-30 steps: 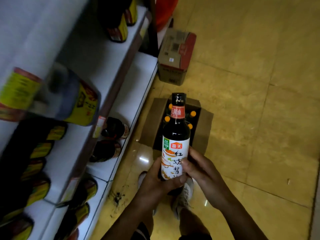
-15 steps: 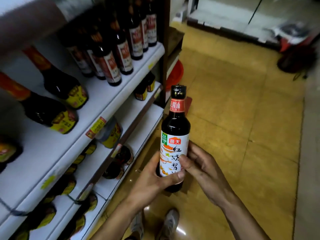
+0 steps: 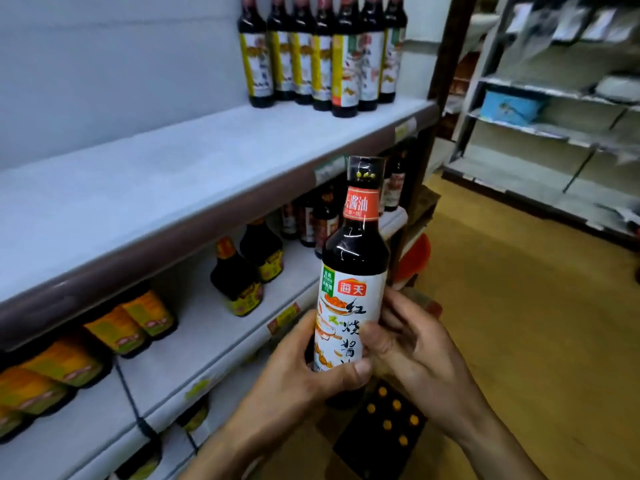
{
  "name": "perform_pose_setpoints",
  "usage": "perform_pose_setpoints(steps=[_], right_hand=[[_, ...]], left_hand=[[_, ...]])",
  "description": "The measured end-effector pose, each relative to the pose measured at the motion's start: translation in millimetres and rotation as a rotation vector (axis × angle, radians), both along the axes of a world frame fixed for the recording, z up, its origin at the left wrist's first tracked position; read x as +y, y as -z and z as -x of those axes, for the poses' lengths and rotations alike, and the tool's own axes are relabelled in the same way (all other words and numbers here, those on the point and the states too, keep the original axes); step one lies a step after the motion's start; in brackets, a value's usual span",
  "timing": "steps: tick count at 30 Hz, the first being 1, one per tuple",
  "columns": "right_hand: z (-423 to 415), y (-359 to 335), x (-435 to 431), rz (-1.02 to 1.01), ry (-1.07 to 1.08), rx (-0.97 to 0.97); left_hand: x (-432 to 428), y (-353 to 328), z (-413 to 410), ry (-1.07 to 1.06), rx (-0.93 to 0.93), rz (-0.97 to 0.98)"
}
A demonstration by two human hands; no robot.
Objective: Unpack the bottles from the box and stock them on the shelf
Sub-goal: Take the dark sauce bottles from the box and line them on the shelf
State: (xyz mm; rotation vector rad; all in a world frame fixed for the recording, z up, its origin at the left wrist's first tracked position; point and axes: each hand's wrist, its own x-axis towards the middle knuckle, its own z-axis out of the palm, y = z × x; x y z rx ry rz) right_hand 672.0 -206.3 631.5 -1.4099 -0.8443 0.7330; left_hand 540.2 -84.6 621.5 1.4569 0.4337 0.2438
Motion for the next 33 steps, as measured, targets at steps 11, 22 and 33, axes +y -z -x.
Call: perform_pose_setpoints(steps=[11,22,33], right_hand=[[80.8,-90.1,121.8,-0.203,-0.152,-0.190],[163.8,-134.4,221.2,-0.306,-0.354,-0.273],[205.4,-141.4,307.8,-0.231,-0.528,-0.299]], left_hand=[[106.1,-81.5,96.7,-0.228,-0.113,-0.276],[168.0,-124.8,196.2,-0.424,-0.183,-0.387],[215.6,-126.0,237.2,-0.642,-0.135,-0.399]])
